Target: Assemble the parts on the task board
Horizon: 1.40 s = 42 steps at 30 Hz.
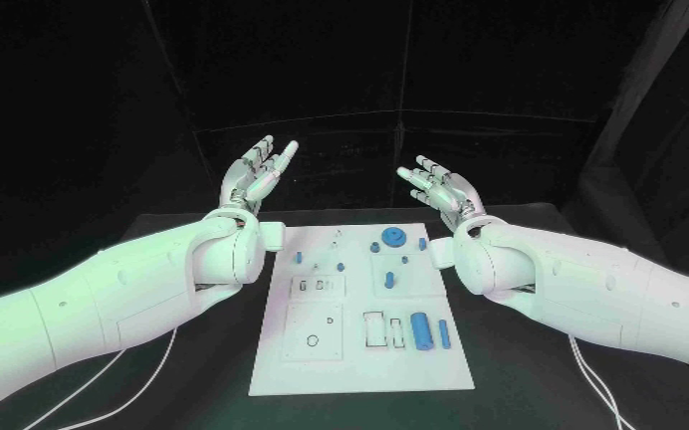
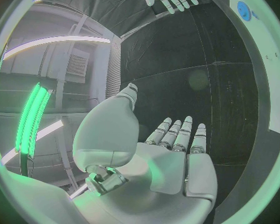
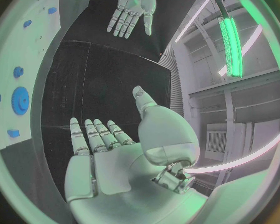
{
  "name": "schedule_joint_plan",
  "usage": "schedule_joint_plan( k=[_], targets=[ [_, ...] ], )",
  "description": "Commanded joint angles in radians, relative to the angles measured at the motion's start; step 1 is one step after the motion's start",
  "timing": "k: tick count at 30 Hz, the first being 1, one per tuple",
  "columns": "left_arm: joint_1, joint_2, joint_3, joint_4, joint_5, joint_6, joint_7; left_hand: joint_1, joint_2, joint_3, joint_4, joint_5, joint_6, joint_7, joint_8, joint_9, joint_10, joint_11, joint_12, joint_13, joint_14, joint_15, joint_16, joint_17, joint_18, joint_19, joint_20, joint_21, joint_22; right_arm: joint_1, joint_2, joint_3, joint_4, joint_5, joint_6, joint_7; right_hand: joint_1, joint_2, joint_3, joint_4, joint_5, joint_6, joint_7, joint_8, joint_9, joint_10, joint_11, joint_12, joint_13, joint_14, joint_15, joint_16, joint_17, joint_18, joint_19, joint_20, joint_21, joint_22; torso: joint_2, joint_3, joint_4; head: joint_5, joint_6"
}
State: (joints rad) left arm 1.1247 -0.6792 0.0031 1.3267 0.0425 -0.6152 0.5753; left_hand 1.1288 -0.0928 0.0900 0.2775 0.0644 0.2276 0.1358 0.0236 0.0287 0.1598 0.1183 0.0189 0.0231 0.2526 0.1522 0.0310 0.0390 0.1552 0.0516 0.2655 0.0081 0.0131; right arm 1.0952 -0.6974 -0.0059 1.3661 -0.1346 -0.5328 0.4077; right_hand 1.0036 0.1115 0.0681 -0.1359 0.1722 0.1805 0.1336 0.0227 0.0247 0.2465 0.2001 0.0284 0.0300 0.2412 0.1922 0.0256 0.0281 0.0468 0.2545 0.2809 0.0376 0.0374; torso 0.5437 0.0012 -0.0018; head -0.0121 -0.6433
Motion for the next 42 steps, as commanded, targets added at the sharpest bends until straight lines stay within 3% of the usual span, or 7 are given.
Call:
schedule_joint_plan(
  k=[1, 3, 6, 10, 14, 24, 42],
  targets=[
    [0.003, 0.003, 0.000, -0.006, 0.008, 0.077, 0.058, 0.053, 0.015, 0.005, 0.010, 0.005, 0.032, 0.023, 0.010, 0.004, 0.024, 0.018, 0.007, 0.003, 0.015, 0.008, 0.008, 0.003, 0.027, 0.005, 0.017, 0.008, 0.002, 0.008, 0.011, -0.001, -0.029, -0.112, 0.173, -0.067, 0.140, 0.008, 0.015, -0.074, 0.012, 0.139, 0.138, 0.021, 0.014, 0.172, 0.038, 0.021, 0.014, 0.145, 0.035, 0.019, 0.012, 0.028, 0.074, 0.012, 0.026, 0.013, 0.000, 0.0001, -0.0002, 0.000, 0.000],
    [0.003, 0.003, 0.000, -0.006, 0.008, 0.077, 0.058, 0.066, 0.030, 0.007, 0.005, 0.004, 0.049, 0.038, 0.012, 0.006, 0.054, 0.038, 0.011, 0.006, 0.060, 0.019, 0.020, 0.011, 0.027, 0.014, 0.021, 0.012, 0.005, 0.012, 0.018, -0.001, -0.046, -0.130, 0.203, -0.079, 0.198, 0.006, 0.024, -0.109, 0.019, 0.277, 0.145, 0.049, 0.029, 0.366, 0.051, 0.057, 0.030, 0.363, 0.042, 0.064, 0.032, 0.070, 0.229, 0.007, 0.077, 0.040, 0.000, 0.0001, -0.0002, 0.000, 0.000],
    [0.003, 0.003, 0.000, -0.006, 0.008, 0.077, 0.058, 0.084, 0.063, 0.009, -0.010, 0.002, 0.092, 0.064, 0.017, 0.009, 0.148, 0.092, 0.027, 0.015, 0.150, 0.045, 0.049, 0.026, 0.014, 0.056, 0.027, 0.030, 0.016, 0.014, 0.021, -0.001, -0.055, -0.140, 0.218, -0.086, 0.234, 0.000, 0.026, -0.133, 0.055, 0.480, 0.132, 0.094, 0.051, 0.608, 0.022, 0.118, 0.048, 0.599, 0.007, 0.124, 0.049, 0.110, 0.392, 0.009, 0.141, 0.068, 0.000, 0.0001, -0.0002, 0.000, 0.000],
    [0.008, -0.068, 0.000, 0.035, 0.007, 0.156, 0.051, 0.113, 0.097, 0.003, -0.052, 0.001, 0.245, 0.103, 0.044, 0.023, 0.389, 0.144, 0.073, 0.034, 0.442, 0.084, 0.137, 0.067, -0.025, 0.295, 0.028, 0.132, 0.069, 0.063, 0.007, -0.001, -0.108, -0.455, 0.119, -0.047, 0.258, -0.008, 0.030, -0.148, 0.074, 0.670, 0.106, 0.119, 0.056, 0.705, -0.008, 0.131, 0.034, 0.719, -0.028, 0.144, 0.044, 0.138, 0.473, 0.005, 0.178, 0.074, 0.026, -0.0063, 0.0034, 0.000, 0.000],
    [0.009, -0.080, 0.000, 0.056, 0.002, 0.158, 0.054, 0.131, 0.114, -0.019, -0.093, 0.001, 0.382, 0.119, 0.055, 0.028, 0.605, 0.119, 0.094, 0.040, 0.562, 0.055, 0.150, 0.065, -0.002, 0.559, 0.026, 0.226, 0.106, 0.081, 0.006, -0.001, -0.113, -0.570, 0.104, -0.046, 0.269, -0.015, 0.040, -0.150, 0.070, 0.715, 0.096, 0.106, 0.045, 0.751, -0.021, 0.116, 0.031, 0.777, -0.043, 0.136, 0.038, 0.140, 0.516, -0.007, 0.193, 0.072, 0.039, -0.0067, 0.0060, -0.001, 0.003],
    [0.011, -0.124, 0.000, 0.121, -0.050, 0.176, 0.041, 0.170, 0.135, -0.029, -0.158, 0.001, 0.651, 0.106, 0.089, 0.042, 0.776, 0.076, 0.122, 0.044, 0.752, 0.000, 0.185, 0.080, 0.030, 0.758, 0.002, 0.284, 0.111, 0.134, 0.005, -0.001, -0.125, -0.764, 0.123, -0.075, 0.263, -0.034, 0.092, -0.152, 0.090, 0.827, 0.061, 0.093, 0.045, 0.909, -0.070, 0.104, 0.035, 0.966, -0.105, 0.154, 0.056, 0.141, 0.652, -0.065, 0.250, 0.078, 0.088, -0.0092, 0.0147, -0.013, 0.019],
    [0.005, -0.170, 0.000, 0.232, -0.168, 0.263, 0.003, 0.161, 0.127, 0.014, -0.189, 0.000, 0.729, 0.082, 0.090, 0.037, 0.891, 0.042, 0.126, 0.049, 0.894, -0.044, 0.200, 0.153, 0.030, 0.888, -0.042, 0.301, 0.104, 0.175, 0.040, 0.000, -0.130, -1.319, 0.313, -0.406, 0.292, -0.118, 0.087, -0.141, 0.007, 0.855, 0.033, 0.042, 0.041, 0.928, -0.103, 0.043, 0.034, 1.271, -0.180, 0.312, 0.185, 0.136, 0.894, -0.180, 0.447, 0.164, 0.169, -0.0150, 0.0394, -0.041, 0.030]
  ],
)
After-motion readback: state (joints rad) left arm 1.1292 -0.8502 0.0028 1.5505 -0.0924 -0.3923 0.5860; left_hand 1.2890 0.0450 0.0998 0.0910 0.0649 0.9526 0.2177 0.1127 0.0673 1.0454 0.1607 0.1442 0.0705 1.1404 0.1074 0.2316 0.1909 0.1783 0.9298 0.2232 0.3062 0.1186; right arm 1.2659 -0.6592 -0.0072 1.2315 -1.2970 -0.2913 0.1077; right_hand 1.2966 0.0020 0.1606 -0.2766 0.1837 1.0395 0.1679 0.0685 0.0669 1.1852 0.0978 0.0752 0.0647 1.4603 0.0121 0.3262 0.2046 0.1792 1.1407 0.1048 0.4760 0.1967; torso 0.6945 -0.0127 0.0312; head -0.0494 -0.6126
